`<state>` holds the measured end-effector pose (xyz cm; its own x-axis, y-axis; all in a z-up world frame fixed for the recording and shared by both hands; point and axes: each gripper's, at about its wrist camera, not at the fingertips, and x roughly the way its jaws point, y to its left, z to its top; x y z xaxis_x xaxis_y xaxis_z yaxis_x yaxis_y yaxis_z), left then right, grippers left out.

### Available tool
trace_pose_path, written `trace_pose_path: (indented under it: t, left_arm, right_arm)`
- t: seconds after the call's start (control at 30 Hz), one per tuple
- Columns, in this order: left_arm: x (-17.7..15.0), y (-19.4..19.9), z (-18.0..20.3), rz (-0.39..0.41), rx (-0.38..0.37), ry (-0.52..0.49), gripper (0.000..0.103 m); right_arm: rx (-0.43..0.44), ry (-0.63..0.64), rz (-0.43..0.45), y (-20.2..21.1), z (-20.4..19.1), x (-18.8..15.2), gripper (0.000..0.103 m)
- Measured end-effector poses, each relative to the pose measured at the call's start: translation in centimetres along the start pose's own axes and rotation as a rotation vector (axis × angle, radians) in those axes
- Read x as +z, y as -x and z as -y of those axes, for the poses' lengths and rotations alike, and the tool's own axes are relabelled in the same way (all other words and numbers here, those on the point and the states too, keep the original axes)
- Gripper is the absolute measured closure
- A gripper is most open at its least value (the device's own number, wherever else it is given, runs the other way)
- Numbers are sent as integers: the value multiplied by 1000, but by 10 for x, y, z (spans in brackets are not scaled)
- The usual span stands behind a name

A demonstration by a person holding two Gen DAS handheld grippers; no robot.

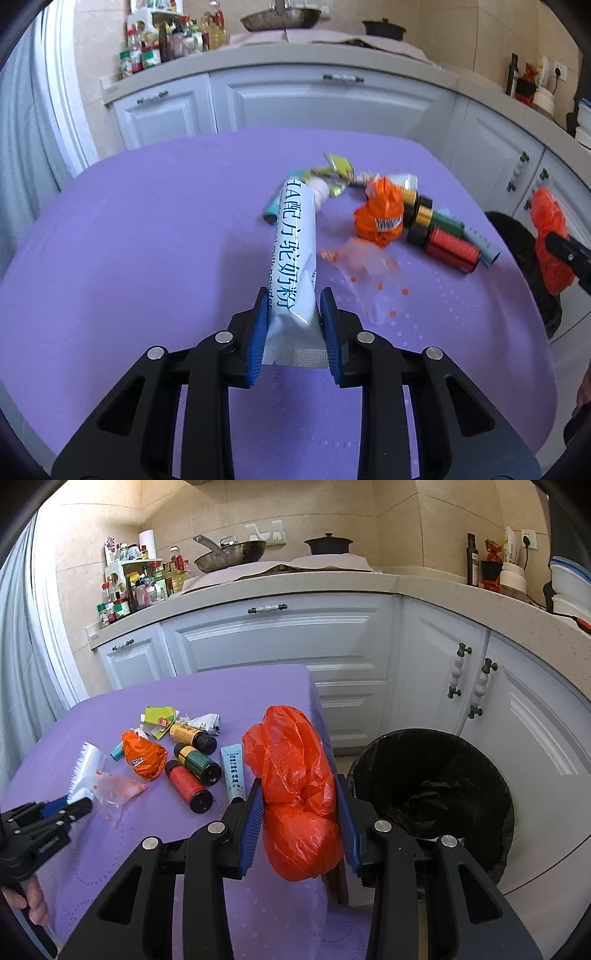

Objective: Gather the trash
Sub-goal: 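Carry the orange bag and white tube over the bin and release both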

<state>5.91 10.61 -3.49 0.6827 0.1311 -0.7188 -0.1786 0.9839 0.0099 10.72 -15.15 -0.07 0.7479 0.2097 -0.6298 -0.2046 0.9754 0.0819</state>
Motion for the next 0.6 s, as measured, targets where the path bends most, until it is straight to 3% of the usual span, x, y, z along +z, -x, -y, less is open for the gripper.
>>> trace_pose_path:
  t: [0.3, 0.6]
  left_arm:
    - [27, 35, 30, 101, -65, -24, 76]
    - [52, 24, 111, 133, -189, -132, 76]
  right_arm:
    - [-31, -31, 37, 12, 18, 4, 65]
    - [-125, -87, 72, 20, 63, 9, 65]
